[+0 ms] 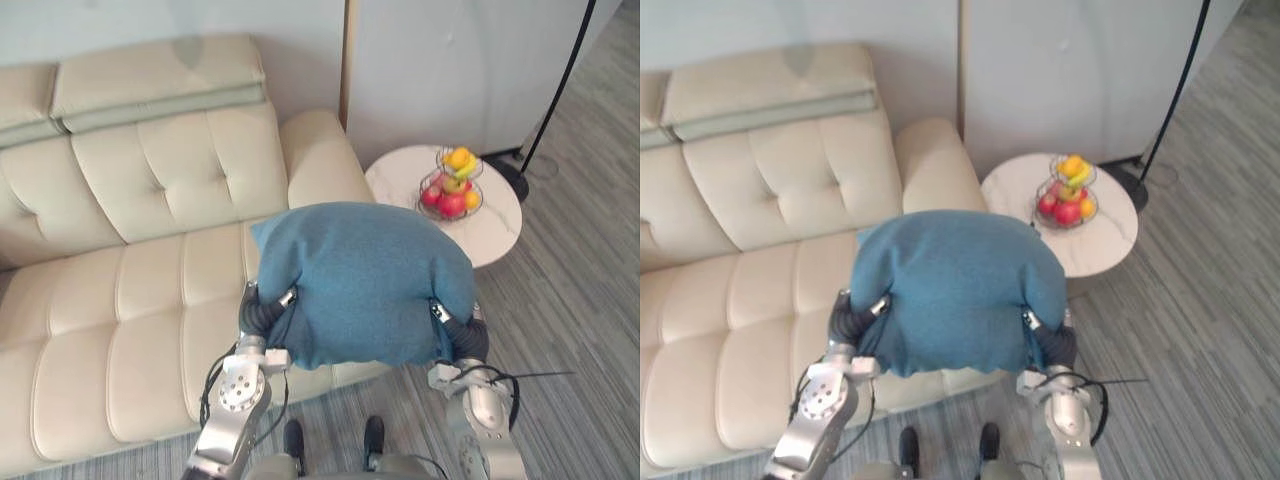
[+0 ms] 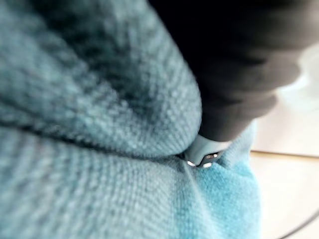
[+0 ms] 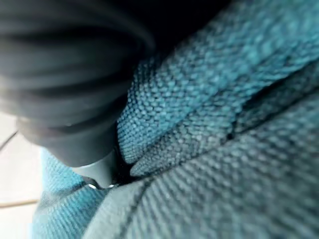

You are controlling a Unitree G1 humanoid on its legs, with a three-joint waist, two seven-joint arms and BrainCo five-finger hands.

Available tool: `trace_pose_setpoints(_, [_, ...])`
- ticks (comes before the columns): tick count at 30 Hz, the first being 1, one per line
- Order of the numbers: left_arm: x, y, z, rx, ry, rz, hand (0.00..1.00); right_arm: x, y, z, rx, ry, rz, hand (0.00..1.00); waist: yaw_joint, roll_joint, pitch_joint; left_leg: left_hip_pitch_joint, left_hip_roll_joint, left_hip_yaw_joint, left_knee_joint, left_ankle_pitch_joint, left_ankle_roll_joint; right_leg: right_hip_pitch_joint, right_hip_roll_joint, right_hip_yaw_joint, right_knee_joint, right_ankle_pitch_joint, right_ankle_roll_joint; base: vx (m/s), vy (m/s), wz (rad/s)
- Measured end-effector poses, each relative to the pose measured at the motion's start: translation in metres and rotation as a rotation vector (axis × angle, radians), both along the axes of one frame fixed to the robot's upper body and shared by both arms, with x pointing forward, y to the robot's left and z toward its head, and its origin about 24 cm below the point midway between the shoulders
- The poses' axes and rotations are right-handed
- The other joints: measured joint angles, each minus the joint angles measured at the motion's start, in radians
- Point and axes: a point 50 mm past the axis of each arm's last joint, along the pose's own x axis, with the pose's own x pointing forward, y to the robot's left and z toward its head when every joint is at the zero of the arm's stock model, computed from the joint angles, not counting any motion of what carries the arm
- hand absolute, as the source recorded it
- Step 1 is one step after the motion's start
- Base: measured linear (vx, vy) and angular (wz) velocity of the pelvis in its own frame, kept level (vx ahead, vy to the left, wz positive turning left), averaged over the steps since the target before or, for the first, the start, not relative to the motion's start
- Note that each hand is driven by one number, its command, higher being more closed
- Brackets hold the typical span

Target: Pick up cushions and gather them together orderly.

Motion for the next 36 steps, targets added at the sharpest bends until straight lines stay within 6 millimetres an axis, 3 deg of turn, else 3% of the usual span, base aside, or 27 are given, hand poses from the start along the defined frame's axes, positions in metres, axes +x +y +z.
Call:
trace_pose_setpoints(9, [-0.014,0.002,-0.012,-0.023,0.055,-0.012,1.0,-0.012,0.001,-0.007,-0.019,0.043,0.022,1.0,0.006,0.001,-0.039,0.016,-0.006,-0.06,-0.005,0.001,-0.008,0.051,-0.005,-0.055,0.0,-0.018,0.009,-0.02,-0.001,0.19])
trace_pose_setpoints(12, [-0.013,0.002,-0.011,-0.036,0.053,-0.012,1.0,-0.006,0.001,-0.007,-0.027,0.036,0.021,1.0,0.008,-0.001,-0.041,-0.082,-0.013,-0.129,0.081,-0.019,-0.014,0.034,-0.016,-0.15,0.02,-0.019,0.007,-0.05,0.006,0.82])
trace_pose_setpoints(13, [-0.012,0.002,-0.011,-0.043,0.05,-0.012,1.0,0.0,0.001,-0.008,-0.037,0.032,0.024,1.0,0.008,0.004,-0.044,-0.12,-0.005,-0.12,0.107,-0.039,0.001,0.013,-0.02,-0.182,0.035,-0.019,0.004,-0.08,0.032,1.02])
trace_pose_setpoints(16, [0.001,-0.009,-0.011,-0.073,0.042,-0.041,1.0,0.017,-0.011,-0.013,-0.091,0.05,-0.018,1.0,0.0,-0.001,-0.043,-0.198,0.078,0.197,0.24,-0.121,0.088,-0.007,-0.092,-0.31,0.048,-0.019,0.004,-0.03,0.121,1.2])
trace_pose_setpoints(17, [0.003,-0.011,-0.015,-0.081,0.061,-0.04,1.0,0.023,-0.013,-0.017,-0.107,0.07,-0.021,1.0,-0.002,0.001,-0.045,-0.187,0.13,0.324,0.293,-0.128,0.097,-0.002,-0.119,-0.338,0.059,-0.019,0.005,-0.01,0.237,0.96])
trace_pose_setpoints(18, [0.003,-0.014,-0.02,-0.1,0.084,-0.037,1.0,0.025,-0.015,-0.018,-0.129,0.08,-0.027,1.0,-0.01,0.025,-0.057,-0.165,0.191,0.41,0.319,-0.117,0.077,0.0,-0.133,-0.367,0.073,-0.018,0.014,0.01,0.323,0.8])
trace_pose_setpoints(19, [0.003,-0.015,-0.022,-0.11,0.092,-0.037,1.0,0.025,-0.017,-0.017,-0.142,0.08,-0.026,1.0,-0.011,0.049,-0.064,-0.15,0.216,0.417,0.3,-0.09,0.047,0.002,-0.132,-0.378,0.078,-0.018,0.028,0.03,0.39,0.89])
trace_pose_setpoints(20, [0.004,-0.016,-0.026,-0.104,0.106,-0.044,1.0,0.026,-0.019,-0.022,-0.15,0.099,-0.032,1.0,-0.024,0.061,-0.076,-0.146,0.18,0.391,0.257,-0.051,-0.044,0.003,-0.163,-0.396,0.09,-0.011,0.058,0.01,0.446,0.69])
trace_pose_setpoints(21, [0.004,-0.015,-0.03,-0.087,0.119,-0.053,1.0,0.027,-0.018,-0.028,-0.152,0.126,-0.042,1.0,-0.028,0.046,-0.067,-0.123,0.121,0.384,0.202,-0.036,-0.023,0.0,-0.209,-0.402,0.105,0.009,0.067,-0.01,0.396,0.66])
trace_pose_setpoints(23, [0.003,-0.012,-0.031,-0.064,0.123,-0.065,1.0,0.027,-0.015,-0.034,-0.134,0.151,-0.053,1.0,-0.027,0.023,-0.056,-0.12,0.07,0.369,0.192,-0.045,0.005,0.006,-0.26,-0.416,0.122,0.022,0.081,-0.02,0.306,0.39])
trace_pose_setpoints(25, [0.002,-0.011,-0.035,-0.057,0.137,-0.066,1.0,0.026,-0.013,-0.038,-0.122,0.179,-0.055,1.0,-0.022,0.016,-0.051,-0.141,0.048,0.355,0.234,-0.079,0.031,0.003,-0.295,-0.423,0.148,0.049,0.09,-0.03,0.299,0.34])
trace_pose_setpoints(27, [0.002,-0.011,-0.038,-0.053,0.152,-0.07,1.0,0.026,-0.015,-0.039,-0.126,0.189,-0.061,1.0,-0.024,0.017,-0.037,-0.165,0.03,0.335,0.289,-0.13,0.053,-0.033,-0.354,-0.417,0.265,0.056,0.079,-0.03,0.301,0.33])
trace_pose_setpoints(28, [0.002,-0.011,-0.039,-0.052,0.154,-0.078,1.0,0.026,-0.015,-0.039,-0.139,0.191,-0.061,1.0,-0.024,0.023,-0.014,-0.155,0.021,0.326,0.295,-0.15,0.075,-0.071,-0.383,-0.379,0.364,0.073,0.024,-0.01,0.303,0.21])
trace_pose_setpoints(29, [0.002,-0.011,-0.039,-0.051,0.154,-0.076,1.0,0.026,-0.015,-0.039,-0.139,0.193,-0.06,1.0,-0.029,0.026,-0.002,-0.149,0.019,0.312,0.29,-0.154,0.08,-0.112,-0.376,-0.31,0.44,0.027,-0.022,0.0,0.32,0.35])
trace_pose_setpoints(31, [0.002,-0.008,-0.039,-0.043,0.154,-0.07,1.0,0.025,-0.012,-0.041,-0.119,0.197,-0.063,1.0,-0.054,0.03,0.022,-0.123,0.01,0.273,0.238,-0.153,0.08,-0.174,-0.228,-0.106,0.555,-0.135,0.034,0.03,0.191,0.48])
trace_pose_setpoints(34, [0.002,-0.006,-0.04,-0.03,0.158,-0.077,1.0,0.024,-0.012,-0.042,-0.119,0.2,-0.054,1.0,-0.066,0.015,0.022,-0.079,-0.04,0.267,0.162,-0.144,0.07,-0.21,-0.08,-0.072,0.525,-0.206,0.042,0.1,0.102,0.34])
trace_pose_setpoints(36, [0.002,-0.007,-0.039,-0.029,0.16,-0.085,1.0,0.023,-0.014,-0.042,-0.126,0.201,-0.055,1.0,-0.077,0.012,0.022,-0.066,-0.071,0.262,0.161,-0.143,0.072,-0.211,-0.033,-0.077,0.457,-0.208,0.012,0.16,0.017,0.29])
